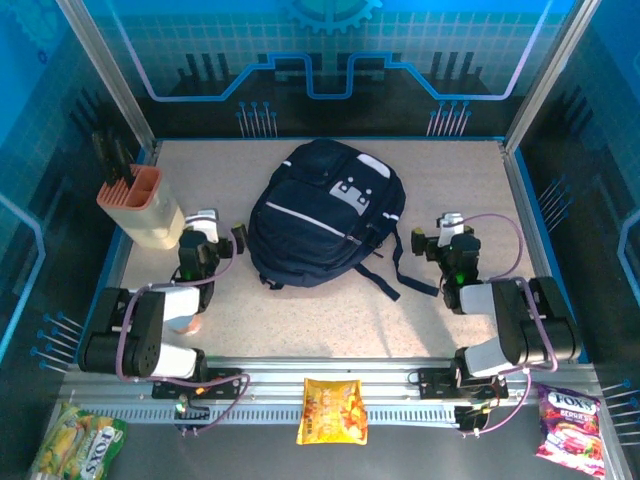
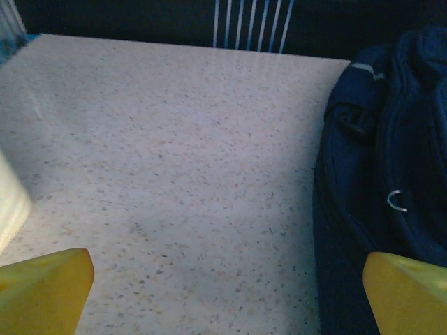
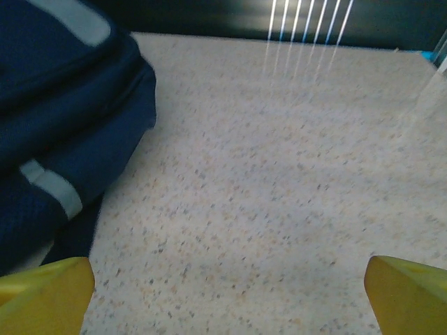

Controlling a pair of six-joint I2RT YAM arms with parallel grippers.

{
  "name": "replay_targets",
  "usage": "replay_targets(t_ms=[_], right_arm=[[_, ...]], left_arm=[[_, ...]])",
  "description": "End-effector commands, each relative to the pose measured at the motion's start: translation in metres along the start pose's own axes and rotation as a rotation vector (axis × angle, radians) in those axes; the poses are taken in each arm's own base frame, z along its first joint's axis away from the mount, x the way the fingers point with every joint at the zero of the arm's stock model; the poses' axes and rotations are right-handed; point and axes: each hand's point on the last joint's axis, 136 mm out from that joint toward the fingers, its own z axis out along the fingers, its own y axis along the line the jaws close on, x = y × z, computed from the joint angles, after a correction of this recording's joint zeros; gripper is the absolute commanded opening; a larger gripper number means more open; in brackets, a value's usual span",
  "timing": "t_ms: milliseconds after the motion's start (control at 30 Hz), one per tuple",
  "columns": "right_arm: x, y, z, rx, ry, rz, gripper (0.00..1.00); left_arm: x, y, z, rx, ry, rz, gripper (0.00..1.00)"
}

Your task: Pack books, pencil case, and school supplies into a backpack

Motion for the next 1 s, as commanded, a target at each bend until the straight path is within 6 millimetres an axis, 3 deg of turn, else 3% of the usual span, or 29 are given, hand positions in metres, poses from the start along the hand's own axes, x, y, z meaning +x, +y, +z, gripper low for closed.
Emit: replay_targets(t_ms=[0,200,967], right_arm=[[-0.027,0.003,0.011,0.033,-0.095,-0.029,1.00],[-0.024,-0.001,0.016,0.073,-0.051,-0.028,1.00],[-0.025,-0.002,0.016,0.069,-0.048,-0.018,1.00]], left_arm=[[-0.012,-0.006,0.009,0.045,-0.054,0.020,0.99],[-0.001,-0.004,0.024,0.032,0.002,0.020,0.99],[0.000,-0.005,0.025,0.036,0.012,0.027,0.99]])
